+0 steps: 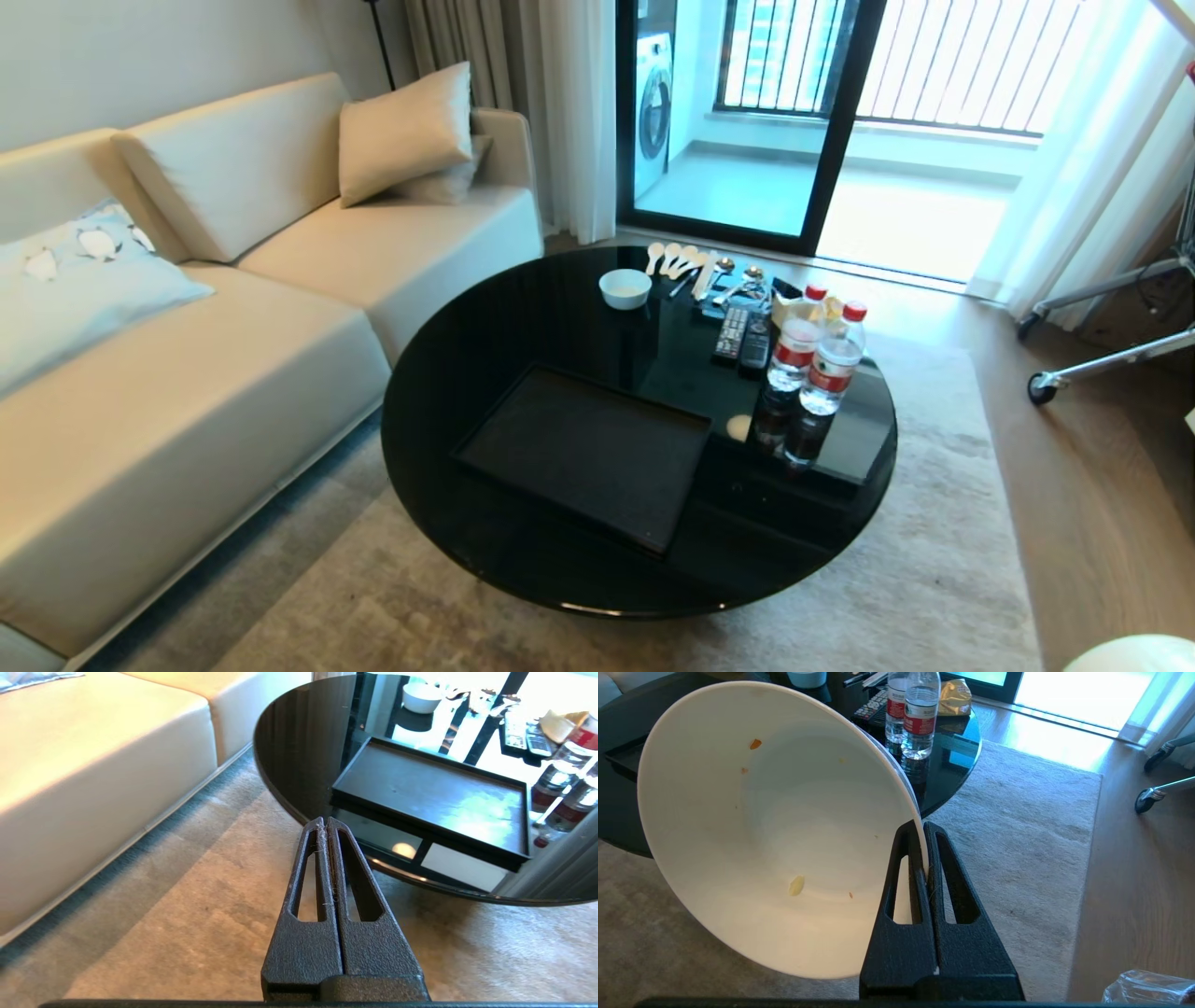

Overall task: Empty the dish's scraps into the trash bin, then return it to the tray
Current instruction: Put the bowl back to the table

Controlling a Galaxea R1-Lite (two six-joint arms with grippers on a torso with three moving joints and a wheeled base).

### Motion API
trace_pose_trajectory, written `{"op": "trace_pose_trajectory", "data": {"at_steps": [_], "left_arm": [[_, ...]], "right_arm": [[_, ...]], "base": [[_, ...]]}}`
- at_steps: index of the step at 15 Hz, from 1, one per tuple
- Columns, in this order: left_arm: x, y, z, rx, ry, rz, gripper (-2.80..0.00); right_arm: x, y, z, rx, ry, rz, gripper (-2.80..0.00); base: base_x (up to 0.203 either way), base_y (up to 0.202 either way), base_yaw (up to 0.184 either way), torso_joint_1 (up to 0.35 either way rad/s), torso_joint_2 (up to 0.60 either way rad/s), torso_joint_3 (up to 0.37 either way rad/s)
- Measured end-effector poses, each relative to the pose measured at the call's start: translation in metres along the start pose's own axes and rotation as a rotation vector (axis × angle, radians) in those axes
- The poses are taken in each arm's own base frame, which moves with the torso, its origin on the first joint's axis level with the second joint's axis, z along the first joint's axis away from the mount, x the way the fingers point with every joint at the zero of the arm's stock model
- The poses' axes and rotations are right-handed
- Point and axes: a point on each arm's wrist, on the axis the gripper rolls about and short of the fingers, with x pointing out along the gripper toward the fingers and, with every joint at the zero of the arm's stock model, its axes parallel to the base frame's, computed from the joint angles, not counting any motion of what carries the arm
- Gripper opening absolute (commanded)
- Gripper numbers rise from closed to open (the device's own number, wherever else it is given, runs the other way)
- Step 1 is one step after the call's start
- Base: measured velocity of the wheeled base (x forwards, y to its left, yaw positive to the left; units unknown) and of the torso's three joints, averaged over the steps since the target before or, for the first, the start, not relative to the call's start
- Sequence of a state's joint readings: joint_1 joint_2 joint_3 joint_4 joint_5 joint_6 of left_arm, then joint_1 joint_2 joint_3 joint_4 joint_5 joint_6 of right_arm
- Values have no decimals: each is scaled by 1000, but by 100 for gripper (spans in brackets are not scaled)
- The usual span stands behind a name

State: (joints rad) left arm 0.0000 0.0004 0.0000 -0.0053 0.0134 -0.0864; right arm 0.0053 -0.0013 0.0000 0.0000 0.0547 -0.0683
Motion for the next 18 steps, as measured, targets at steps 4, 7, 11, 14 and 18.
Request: {"op": "trace_pose_trajectory", "data": {"at_steps": [4, 7, 11, 14, 18], "left_arm": [[0, 0, 0, 0, 0, 0, -280], [0, 0, 0, 0, 0, 0, -280], [0, 0, 0, 0, 0, -1, -280], [0, 0, 0, 0, 0, 0, -280], [0, 0, 0, 0, 0, 0, -280]], "right_arm": [[0, 0, 0, 0, 0, 0, -280], [0, 0, 0, 0, 0, 0, -280], [0, 0, 0, 0, 0, 0, -280], [0, 0, 0, 0, 0, 1, -280], [0, 0, 0, 0, 0, 0, -280]], "base": [[0, 191, -1, 4, 2, 0], [0, 188, -4, 1, 2, 2], [0, 99, 0, 0, 3, 1], [0, 0, 0, 0, 0, 0], [0, 0, 0, 0, 0, 0]]}}
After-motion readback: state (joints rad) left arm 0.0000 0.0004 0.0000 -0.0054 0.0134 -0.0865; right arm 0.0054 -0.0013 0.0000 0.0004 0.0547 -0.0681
